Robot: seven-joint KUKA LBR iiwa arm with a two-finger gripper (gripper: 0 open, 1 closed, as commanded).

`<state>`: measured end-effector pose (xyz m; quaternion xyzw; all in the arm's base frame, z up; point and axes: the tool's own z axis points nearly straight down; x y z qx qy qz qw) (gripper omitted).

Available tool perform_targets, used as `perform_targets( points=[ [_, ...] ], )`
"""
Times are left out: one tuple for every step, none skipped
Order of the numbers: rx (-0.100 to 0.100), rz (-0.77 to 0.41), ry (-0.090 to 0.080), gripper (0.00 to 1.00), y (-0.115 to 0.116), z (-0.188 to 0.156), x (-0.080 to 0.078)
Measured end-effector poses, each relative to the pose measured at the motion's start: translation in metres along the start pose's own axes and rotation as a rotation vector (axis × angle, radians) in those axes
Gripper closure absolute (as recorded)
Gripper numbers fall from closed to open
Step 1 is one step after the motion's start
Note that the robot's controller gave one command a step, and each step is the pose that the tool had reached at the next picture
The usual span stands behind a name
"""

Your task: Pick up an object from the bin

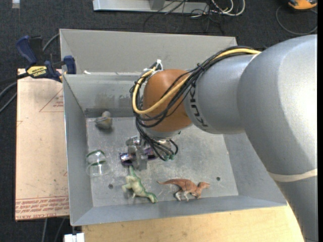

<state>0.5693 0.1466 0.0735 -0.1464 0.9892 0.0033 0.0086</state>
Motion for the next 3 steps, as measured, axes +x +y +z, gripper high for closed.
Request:
perform_targets(
  points=[
    [0.000, 0.033, -0.005, 1.00, 0.009, 0.002, -0.016],
    [-0.001, 0.031, -0.005, 1.00, 0.016, 0.000, -0.016],
    [-0.001, 0.013, -0.008, 1.00, 0.026, -0.066, -0.021]
  ],
)
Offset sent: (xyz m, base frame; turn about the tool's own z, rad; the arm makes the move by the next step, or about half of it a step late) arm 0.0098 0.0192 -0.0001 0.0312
